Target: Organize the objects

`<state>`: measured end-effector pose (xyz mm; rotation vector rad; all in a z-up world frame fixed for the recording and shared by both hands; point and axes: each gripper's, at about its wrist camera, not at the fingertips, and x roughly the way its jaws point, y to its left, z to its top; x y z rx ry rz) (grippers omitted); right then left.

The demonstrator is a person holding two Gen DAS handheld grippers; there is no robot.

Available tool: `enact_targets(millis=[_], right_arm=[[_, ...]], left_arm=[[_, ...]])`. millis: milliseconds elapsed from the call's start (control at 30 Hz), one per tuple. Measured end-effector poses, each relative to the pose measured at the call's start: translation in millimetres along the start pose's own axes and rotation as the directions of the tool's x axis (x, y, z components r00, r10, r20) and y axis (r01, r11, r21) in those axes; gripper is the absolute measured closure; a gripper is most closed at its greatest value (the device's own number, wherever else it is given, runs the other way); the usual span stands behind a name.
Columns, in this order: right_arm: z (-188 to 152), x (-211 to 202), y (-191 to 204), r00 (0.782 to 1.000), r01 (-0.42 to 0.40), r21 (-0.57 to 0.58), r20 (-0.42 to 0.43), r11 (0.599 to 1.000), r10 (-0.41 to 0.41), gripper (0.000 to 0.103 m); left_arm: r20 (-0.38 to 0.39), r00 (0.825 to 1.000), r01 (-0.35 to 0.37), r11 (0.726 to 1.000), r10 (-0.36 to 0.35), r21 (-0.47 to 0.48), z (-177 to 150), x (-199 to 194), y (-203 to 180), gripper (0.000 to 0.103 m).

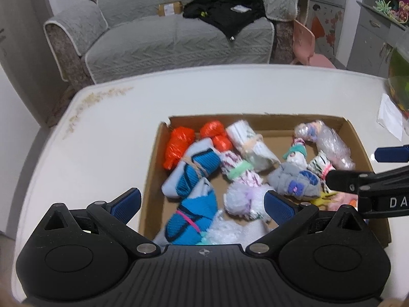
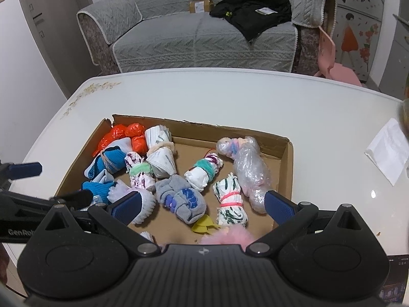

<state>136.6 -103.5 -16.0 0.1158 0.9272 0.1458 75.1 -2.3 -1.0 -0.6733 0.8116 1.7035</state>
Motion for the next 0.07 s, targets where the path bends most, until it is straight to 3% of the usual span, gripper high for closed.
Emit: enact_targets(millis=[67], right_arm=[[0.2, -1.0, -0.9, 1.0, -0.001, -0.001, 0.004, 1.0, 0.001, 0.001]], left_arm=[[0.008, 1.0, 0.002, 1.0, -0.002, -0.006, 2.4, -2.0, 3.3, 0.0]])
